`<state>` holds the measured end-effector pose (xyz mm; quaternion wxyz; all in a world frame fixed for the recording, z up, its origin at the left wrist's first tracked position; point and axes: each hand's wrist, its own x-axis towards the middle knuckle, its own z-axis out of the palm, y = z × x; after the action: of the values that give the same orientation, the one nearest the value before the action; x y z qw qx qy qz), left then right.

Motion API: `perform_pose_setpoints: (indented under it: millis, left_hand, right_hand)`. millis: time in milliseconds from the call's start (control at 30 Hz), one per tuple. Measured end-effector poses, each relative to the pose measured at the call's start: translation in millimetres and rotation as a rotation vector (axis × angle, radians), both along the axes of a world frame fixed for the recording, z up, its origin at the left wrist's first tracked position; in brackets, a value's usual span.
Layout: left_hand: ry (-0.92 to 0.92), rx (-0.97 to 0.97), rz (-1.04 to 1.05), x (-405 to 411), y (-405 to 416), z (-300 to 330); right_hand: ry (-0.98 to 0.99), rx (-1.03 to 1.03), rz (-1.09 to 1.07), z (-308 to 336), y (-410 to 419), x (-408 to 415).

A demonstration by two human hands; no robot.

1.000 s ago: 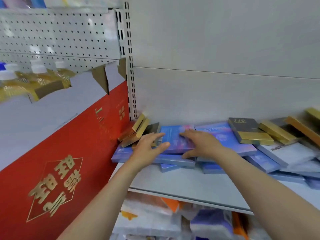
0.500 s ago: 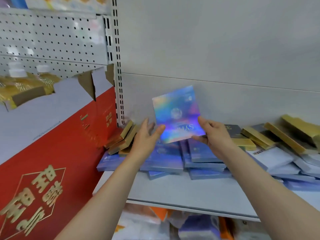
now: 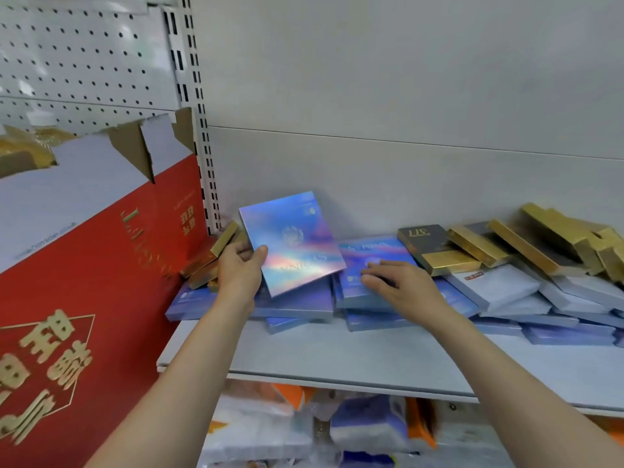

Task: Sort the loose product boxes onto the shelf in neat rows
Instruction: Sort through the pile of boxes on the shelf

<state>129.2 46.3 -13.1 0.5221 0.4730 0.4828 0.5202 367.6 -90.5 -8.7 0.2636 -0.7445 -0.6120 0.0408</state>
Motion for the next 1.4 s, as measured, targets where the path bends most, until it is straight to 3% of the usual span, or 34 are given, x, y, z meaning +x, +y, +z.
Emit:
perform_pose_setpoints:
  millis: [67,167,300,467,633,700,833,900,1133,1400]
  left_hand:
    - [-0.013,-0.002,0.007,-3,-1,-1]
    - [-0.025,0.025,-0.028,-10,-6,-6]
    - [-0.062,0.042,-0.047,-22,-13,-11]
    - [-0.084,0.019,-0.058,-27,-16,-14]
    - [-0.127,0.04,-0.096,-30,-18,-15]
    - [-0.142,0.064,-0.105,-28,-19,-18]
    - [-0.159,0.096,-0.101,-25,-29,-16]
    - [-0.159,0.115,-0.109,-20,-34,-11]
    - [-0.227,0.186,-0.148,48,-80,19]
    - [-0.282,0.233,-0.295,203,-195,32]
  right_hand:
    - [0.121,-0.068,0.042,1,-2,-6]
    - [0.018,-0.039,-0.096,-7,-2,-12]
    - [0.044,-0.151,-0.314,3,0,-17]
    - [0.011,-0.311,-0.385,13,4,-30]
    - [0.065,-0.328,-0.448,14,8,-33]
    - [0.211,-0.255,-0.436,12,5,-32]
    - [0.774,0.099,-0.311,16,-9,-29]
    - [0.956,0.245,-0.27,23,-17,-21]
    - [0.966,0.463,-0.197,47,-83,47]
    - [0.935,0.598,-0.248,51,-236,180]
